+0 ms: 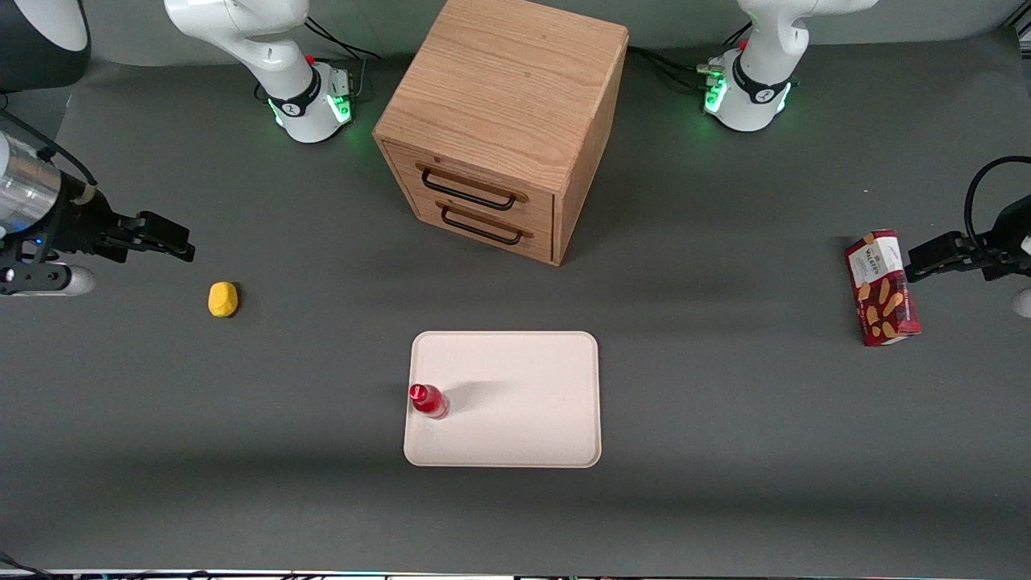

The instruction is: Place coke bottle on tray

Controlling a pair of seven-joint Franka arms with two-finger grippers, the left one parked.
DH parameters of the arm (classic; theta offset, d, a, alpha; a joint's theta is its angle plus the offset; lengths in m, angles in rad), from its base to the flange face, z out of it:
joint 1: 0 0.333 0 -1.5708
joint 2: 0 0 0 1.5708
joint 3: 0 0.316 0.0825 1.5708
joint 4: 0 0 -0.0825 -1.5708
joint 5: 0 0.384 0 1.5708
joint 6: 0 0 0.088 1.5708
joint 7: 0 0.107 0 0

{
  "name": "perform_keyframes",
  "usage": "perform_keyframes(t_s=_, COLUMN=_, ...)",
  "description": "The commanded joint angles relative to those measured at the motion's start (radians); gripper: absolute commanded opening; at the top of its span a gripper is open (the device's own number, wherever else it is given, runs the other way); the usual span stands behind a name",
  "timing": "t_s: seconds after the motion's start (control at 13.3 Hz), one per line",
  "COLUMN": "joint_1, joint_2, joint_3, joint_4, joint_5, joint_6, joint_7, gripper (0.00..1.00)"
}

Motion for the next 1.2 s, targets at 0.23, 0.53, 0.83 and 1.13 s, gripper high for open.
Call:
perform_keyframes(t_s=0.23, joint_1=-0.013, joint_2=-0.105, joint_3=-0.071, joint_4=-0.169, joint_5=-0.004, joint_6=0.121, joint_7=-0.125, gripper=1.0)
perform_keyframes(t_s=0.53, joint_1=-0.014, joint_2=-0.108, joint_3=-0.08, joint_4=-0.172, joint_5=-0.004, joint_6=0.14, joint_7=-0.128, gripper=1.0)
perform_keyframes(t_s=0.83, joint_1=-0.017, joint_2=-0.108, joint_3=-0.075, joint_4=-0.149, joint_5=-0.002, joint_6=0.132, joint_7=-0.122, gripper=1.0)
perform_keyframes(t_s=1.13, joint_1=-0.016, joint_2=-0.103, joint_3=-0.082, joint_4=-0.148, joint_5=-0.007, joint_6=0.132, joint_7=-0.14, gripper=1.0)
